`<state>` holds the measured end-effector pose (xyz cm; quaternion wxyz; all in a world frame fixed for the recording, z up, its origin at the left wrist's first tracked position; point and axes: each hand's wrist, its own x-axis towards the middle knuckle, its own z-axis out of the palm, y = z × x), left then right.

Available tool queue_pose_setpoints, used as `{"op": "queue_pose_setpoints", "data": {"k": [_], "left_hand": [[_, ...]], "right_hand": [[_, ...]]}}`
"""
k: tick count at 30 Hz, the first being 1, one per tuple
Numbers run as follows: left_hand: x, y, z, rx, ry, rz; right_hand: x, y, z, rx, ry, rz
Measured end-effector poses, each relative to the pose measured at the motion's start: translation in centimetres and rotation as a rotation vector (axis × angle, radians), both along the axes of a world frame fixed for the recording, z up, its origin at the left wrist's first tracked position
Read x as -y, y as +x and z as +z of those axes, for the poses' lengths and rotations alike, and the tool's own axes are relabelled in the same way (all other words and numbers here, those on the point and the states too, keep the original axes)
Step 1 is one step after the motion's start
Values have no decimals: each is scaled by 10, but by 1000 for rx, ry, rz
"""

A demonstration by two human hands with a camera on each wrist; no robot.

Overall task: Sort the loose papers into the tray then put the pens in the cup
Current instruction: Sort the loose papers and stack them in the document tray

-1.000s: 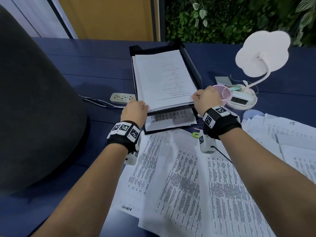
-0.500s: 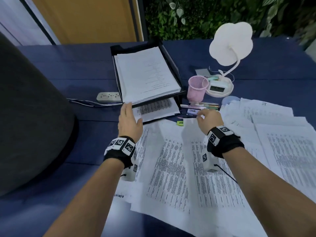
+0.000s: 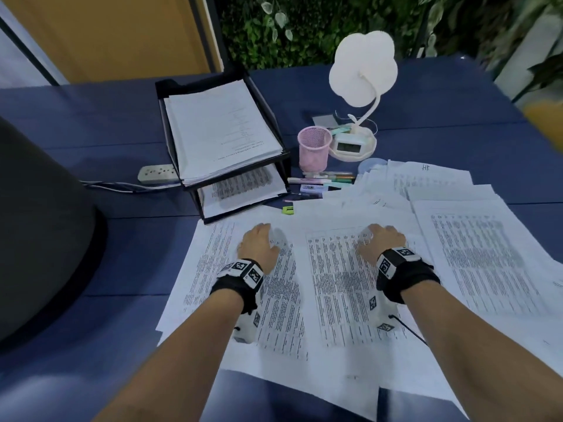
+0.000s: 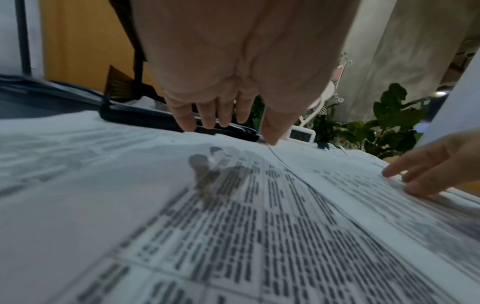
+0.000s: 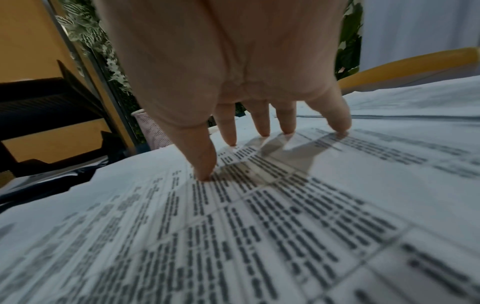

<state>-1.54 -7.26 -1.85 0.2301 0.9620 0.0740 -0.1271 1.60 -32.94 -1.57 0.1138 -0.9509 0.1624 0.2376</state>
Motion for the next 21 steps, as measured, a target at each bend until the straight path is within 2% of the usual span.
{"op": "queue_pose_setpoints", "data": {"k": [3,6,9,11,13,16,21], "left_hand": [[18,1,-4,-89,33,-55],[29,5,-10,-165,-36,-134],[37,8,-10,-156,-307,-95],[43,10,-6,-99,-581,47],[46,12,-2,-50,-718,187],[50,12,-3,-43,-674,256],[40,18,1,25,-676,145]], "right_hand": [[5,-8,7,-2,-2,67],[12,-8,11,-22,39,104],[16,-6,15,0,96,121],[18,-4,17,2,117,112],[20,-4,19,1,145,91],[22,-3,20,43,211,0],[29,3,22,107,334,-208]]}}
